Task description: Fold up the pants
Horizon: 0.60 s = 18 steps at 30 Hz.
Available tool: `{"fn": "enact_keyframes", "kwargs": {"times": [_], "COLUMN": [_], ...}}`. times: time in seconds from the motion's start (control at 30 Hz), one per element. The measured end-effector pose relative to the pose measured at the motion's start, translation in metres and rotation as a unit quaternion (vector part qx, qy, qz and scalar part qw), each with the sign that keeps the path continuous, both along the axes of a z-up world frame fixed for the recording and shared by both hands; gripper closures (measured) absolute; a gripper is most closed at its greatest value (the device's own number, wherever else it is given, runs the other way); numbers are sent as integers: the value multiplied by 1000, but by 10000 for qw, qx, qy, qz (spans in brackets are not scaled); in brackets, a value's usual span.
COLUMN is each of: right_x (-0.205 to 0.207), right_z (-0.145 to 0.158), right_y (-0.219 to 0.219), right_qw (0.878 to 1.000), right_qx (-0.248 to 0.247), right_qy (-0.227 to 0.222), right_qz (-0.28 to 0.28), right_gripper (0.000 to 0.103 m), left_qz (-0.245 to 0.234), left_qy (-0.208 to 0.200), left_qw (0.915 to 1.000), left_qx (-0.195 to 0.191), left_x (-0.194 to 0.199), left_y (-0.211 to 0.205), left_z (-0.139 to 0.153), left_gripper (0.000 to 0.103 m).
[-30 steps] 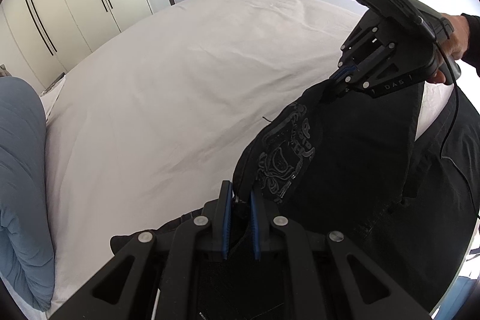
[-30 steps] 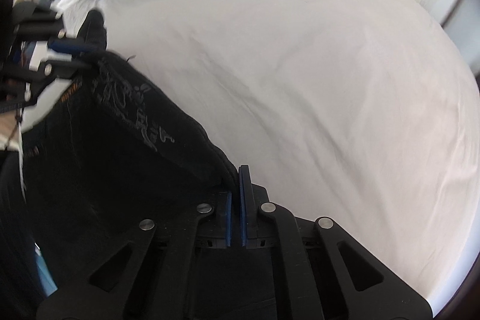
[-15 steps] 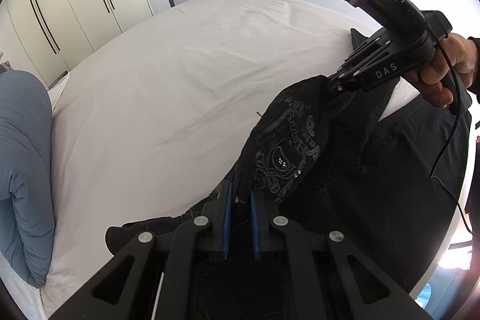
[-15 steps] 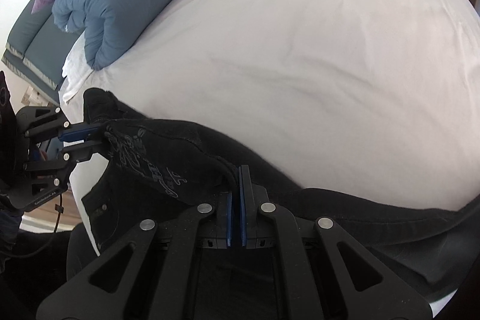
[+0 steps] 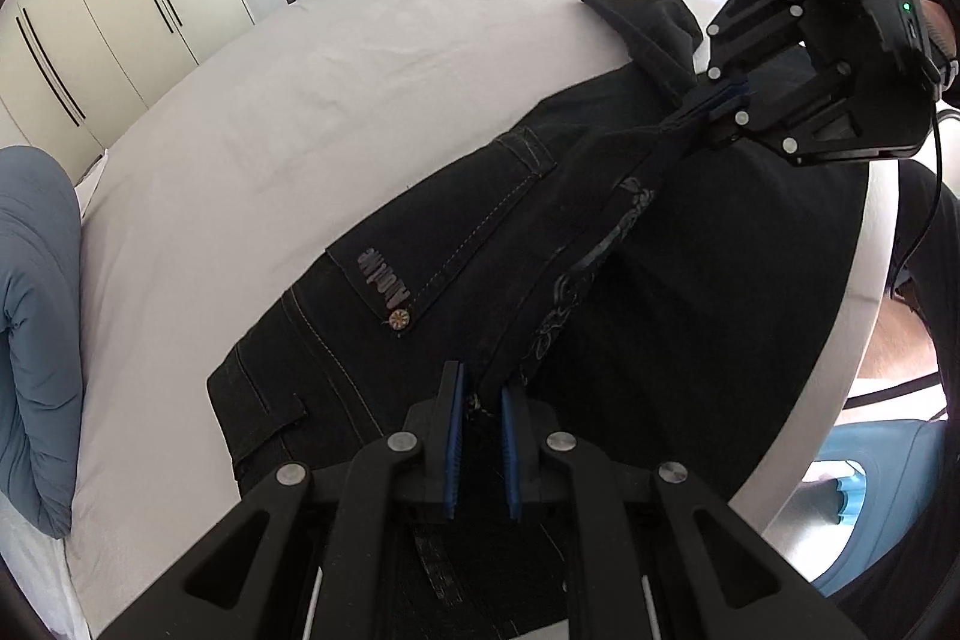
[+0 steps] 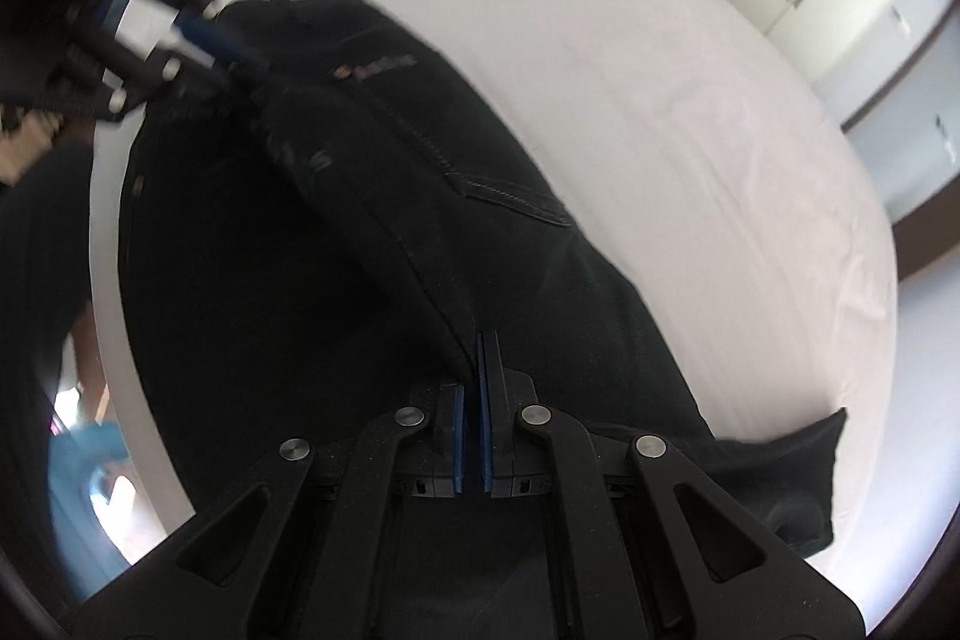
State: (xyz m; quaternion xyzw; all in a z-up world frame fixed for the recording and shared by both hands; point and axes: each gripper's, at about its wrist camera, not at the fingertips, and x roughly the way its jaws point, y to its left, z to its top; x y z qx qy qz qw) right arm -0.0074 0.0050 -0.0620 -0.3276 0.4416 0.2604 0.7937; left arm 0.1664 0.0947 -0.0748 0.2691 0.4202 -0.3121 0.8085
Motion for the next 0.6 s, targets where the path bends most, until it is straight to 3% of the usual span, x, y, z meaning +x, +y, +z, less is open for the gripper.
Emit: {"fn": "enact_keyframes", "kwargs": {"times": [0.17, 0.33, 0.43, 0.6], "right_x": [-51, -101, -132, -156], "right_z": [-10, -27, -41, -57], "right_y": [21, 47, 62, 76], "right_qw": [9987, 9907, 9853, 9795], "right_qx": [-214, -789, -1051, -1358], "right_qy": [-450, -997, -1164, -1259], "right_qz": [142, 486, 679, 793], "right_gripper": [100, 100, 100, 100], "left_qz": [-185, -419, -604, -668], "left_qy": [-109, -298, -366, -384], "left_qw": [9993, 9964, 9929, 9917], "left_qx": [318, 672, 957, 1027], "left_x": [-26, -45, -53, -53], "left_y": [1, 4, 4, 5], "left_z": [-14, -26, -38, -42], "left_gripper": [92, 95, 95, 95]}}
